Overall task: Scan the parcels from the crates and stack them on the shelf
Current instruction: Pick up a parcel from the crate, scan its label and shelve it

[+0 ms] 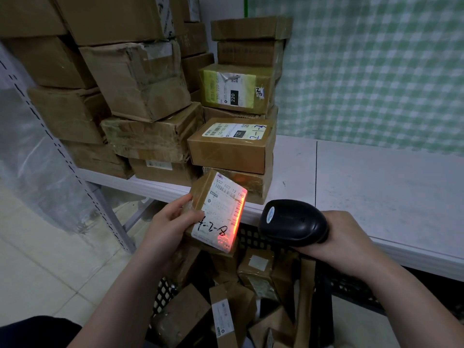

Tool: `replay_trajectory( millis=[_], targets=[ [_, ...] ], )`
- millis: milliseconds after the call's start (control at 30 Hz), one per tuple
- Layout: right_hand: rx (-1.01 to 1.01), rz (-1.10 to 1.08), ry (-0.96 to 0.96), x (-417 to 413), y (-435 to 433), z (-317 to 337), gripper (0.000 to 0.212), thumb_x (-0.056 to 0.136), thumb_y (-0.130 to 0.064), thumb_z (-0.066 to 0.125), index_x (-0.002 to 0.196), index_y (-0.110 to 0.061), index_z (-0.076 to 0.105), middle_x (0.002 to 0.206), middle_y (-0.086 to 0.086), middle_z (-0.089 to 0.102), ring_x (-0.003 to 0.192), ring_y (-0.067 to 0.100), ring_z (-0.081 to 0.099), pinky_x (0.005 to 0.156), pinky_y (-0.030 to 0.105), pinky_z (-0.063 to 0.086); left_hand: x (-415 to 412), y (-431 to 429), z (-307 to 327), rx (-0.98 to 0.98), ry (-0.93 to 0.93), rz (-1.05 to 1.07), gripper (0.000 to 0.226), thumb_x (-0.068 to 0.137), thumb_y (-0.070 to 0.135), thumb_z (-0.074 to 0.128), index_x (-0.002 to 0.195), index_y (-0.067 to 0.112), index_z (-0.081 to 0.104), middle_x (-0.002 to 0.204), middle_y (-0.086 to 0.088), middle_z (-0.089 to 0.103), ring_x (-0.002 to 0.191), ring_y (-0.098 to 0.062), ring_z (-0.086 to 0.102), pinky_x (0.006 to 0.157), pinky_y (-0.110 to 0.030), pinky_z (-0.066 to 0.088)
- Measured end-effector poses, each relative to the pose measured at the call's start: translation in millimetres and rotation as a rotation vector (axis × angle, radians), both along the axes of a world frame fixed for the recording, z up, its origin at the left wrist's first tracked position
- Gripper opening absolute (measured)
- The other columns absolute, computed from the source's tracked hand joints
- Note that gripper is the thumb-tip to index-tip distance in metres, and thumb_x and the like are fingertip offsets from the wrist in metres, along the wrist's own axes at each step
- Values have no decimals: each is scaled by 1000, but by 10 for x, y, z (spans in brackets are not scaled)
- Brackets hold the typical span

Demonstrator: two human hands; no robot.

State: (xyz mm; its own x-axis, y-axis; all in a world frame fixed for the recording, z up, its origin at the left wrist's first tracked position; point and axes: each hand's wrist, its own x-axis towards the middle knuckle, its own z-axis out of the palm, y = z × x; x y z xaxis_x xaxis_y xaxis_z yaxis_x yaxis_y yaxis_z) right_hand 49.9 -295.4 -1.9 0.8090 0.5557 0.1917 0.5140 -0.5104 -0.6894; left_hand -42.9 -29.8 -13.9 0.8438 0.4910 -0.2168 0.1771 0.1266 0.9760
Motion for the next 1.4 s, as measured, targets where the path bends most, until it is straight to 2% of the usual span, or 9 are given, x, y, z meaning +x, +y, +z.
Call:
replay_trajectory(
  millis=[133, 367, 533, 700, 767, 900, 1067, 1267, 1400],
  targets=[
    [24, -10, 13, 12, -11, 9, 16, 66, -22, 86, 70, -14, 73, 67, 1, 70, 69, 4, 65, 59, 18, 45, -8, 22, -8, 0, 0, 10, 53, 84, 12, 68, 133, 26, 55, 106, -9, 72, 79, -19, 73, 56, -28, 54],
    [-31, -60, 9, 39, -61, 18, 22, 63, -29, 86, 70, -13, 72, 67, 1, 70, 71, 5, 64, 61, 21, 46, -39, -25, 47, 63, -5, 3, 57, 81, 13, 71, 134, 27, 54, 113, -7, 69, 84, -20, 73, 60, -29, 55],
    [220, -237, 124, 52, -143, 67, 17, 66, -18, 84, 66, -26, 68, 56, -11, 67, 61, -4, 62, 52, 11, 43, -49, -253, 173, 149, 21, -174, 60, 67, 27, 81, 123, 38, 61, 117, -4, 64, 91, -21, 71, 73, -35, 58],
    [494, -474, 271, 201, -330, 20, 11, 74, -13, 77, 71, -9, 68, 51, 2, 60, 55, 21, 56, 62, 34, 43, 167, -701, 289, 258, 9, -364, 74, 57, 38, 79, 128, 40, 57, 119, 3, 63, 95, -15, 69, 80, -35, 58],
    [558, -513, 317, 253, -396, 13, 8, 76, -13, 75, 73, -10, 69, 54, 6, 59, 56, 22, 55, 63, 36, 43, 344, -888, 350, 352, 13, -400, 80, 55, 44, 76, 131, 41, 53, 122, 6, 58, 102, -15, 64, 87, -39, 56],
    [652, -598, 407, 405, -551, -17, 6, 81, -14, 71, 85, -10, 68, 64, 11, 58, 59, 23, 54, 59, 32, 41, 813, -1239, 438, 618, -23, -475, 76, 70, 39, 77, 139, 36, 46, 134, 4, 45, 119, -15, 50, 98, -32, 45],
    [702, -637, 462, 675, -708, -115, 14, 83, -7, 67, 96, -4, 61, 73, 13, 57, 64, 25, 53, 65, 38, 43, 1487, -1509, 454, 874, 70, -563, 77, 75, 34, 72, 144, 32, 38, 137, -7, 35, 129, -29, 36, 102, -34, 35],
    [727, -595, 470, 890, -755, -196, 16, 83, -9, 68, 97, -7, 61, 76, 10, 61, 67, 23, 55, 68, 40, 45, 2146, -1572, 436, 1145, 138, -627, 60, 90, 18, 52, 146, 35, 37, 153, -9, 23, 140, -35, 17, 114, -36, 20],
    [735, -590, 467, 1005, -756, -209, 14, 83, -8, 68, 95, -6, 61, 76, 10, 61, 68, 22, 56, 66, 38, 45, 2519, -1581, 375, 1350, 121, -553, 54, 93, 9, 43, 141, 34, 43, 141, -8, 40, 129, -35, 32, 103, -40, 36]
  ],
)
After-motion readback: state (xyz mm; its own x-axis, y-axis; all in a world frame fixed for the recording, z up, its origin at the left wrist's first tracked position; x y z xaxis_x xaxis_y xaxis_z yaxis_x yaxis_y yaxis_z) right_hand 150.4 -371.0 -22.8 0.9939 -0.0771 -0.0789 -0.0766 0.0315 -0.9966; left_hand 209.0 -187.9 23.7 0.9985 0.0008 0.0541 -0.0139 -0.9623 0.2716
